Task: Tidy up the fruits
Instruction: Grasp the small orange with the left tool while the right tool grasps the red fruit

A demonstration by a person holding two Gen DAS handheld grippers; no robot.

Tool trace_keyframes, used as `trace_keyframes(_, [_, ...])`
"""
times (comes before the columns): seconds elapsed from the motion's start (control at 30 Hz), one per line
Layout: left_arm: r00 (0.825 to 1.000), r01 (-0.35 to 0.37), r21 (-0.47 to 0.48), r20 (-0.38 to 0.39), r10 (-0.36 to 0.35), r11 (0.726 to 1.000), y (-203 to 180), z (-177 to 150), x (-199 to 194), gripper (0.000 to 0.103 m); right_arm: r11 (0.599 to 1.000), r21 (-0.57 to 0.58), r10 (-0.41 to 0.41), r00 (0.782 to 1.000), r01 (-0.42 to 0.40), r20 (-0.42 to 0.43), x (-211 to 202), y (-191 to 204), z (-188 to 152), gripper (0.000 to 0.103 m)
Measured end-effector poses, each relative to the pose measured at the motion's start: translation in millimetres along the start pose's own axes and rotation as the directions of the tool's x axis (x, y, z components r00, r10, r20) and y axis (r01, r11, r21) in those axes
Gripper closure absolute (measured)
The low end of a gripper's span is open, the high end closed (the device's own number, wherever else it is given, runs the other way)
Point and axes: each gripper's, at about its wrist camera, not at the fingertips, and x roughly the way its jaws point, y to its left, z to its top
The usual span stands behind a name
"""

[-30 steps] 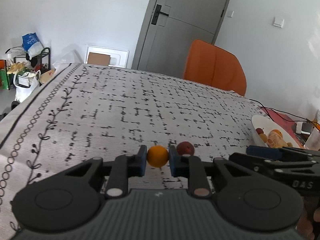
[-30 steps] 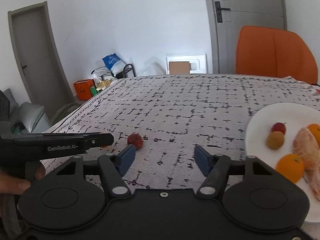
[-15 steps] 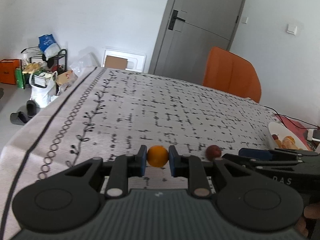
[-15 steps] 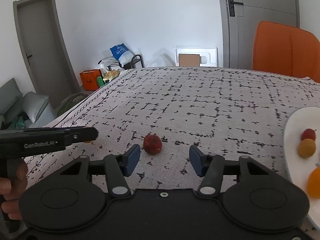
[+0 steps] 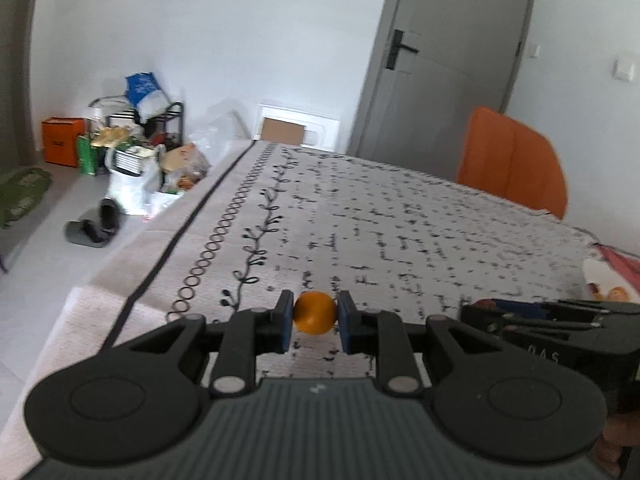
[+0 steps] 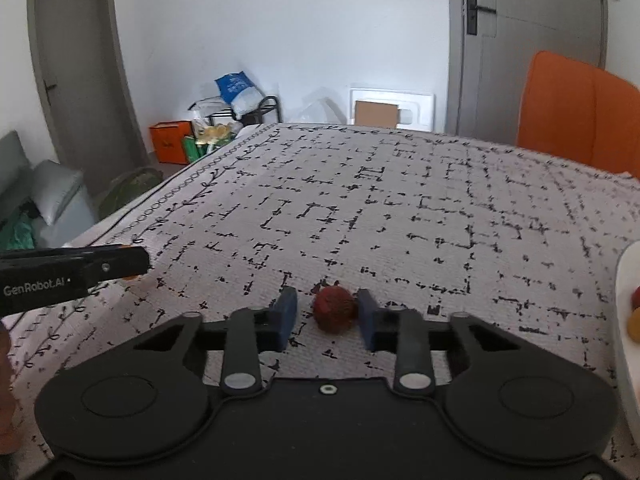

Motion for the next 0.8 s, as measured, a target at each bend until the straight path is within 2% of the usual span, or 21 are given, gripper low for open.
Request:
trace_keyframes(0.07, [1.000, -0.031, -0.002, 0.008, 0.031, 1.000, -2.9, -0.6, -2.3, 0.082, 1.000, 0.012, -0.013, 1.000, 0.013, 0.002, -3.0, 0.0, -0.1, 0.081])
trace_keyframes(0.2, [0.999, -0.035, 0.003, 0.023, 0.035, 0.999, -8.3, -1.1, -6.2, 0.082, 0.999, 0.027, -0.043, 0.999, 0.042, 0.019, -12.5, -0.6, -4.9, 0.081])
trace_keyframes(0.47, [0.999, 0.038, 0.043, 0.027, -0.039, 0.998, -31.2, -0.2, -12.8, 0.082, 0.994, 0.061, -0.094, 0.993, 0.089, 0.075, -44.5, -10.5, -10.1, 0.081])
trace_keyframes(0.8, [0.990, 0.134, 0.103, 0.032, -0.138, 0.986, -73.9, 1.1, -22.6, 0.082, 0.980, 0.130, -0.166, 0.978, 0.150, 0.128, -87.9, -43.6, -13.2, 0.081])
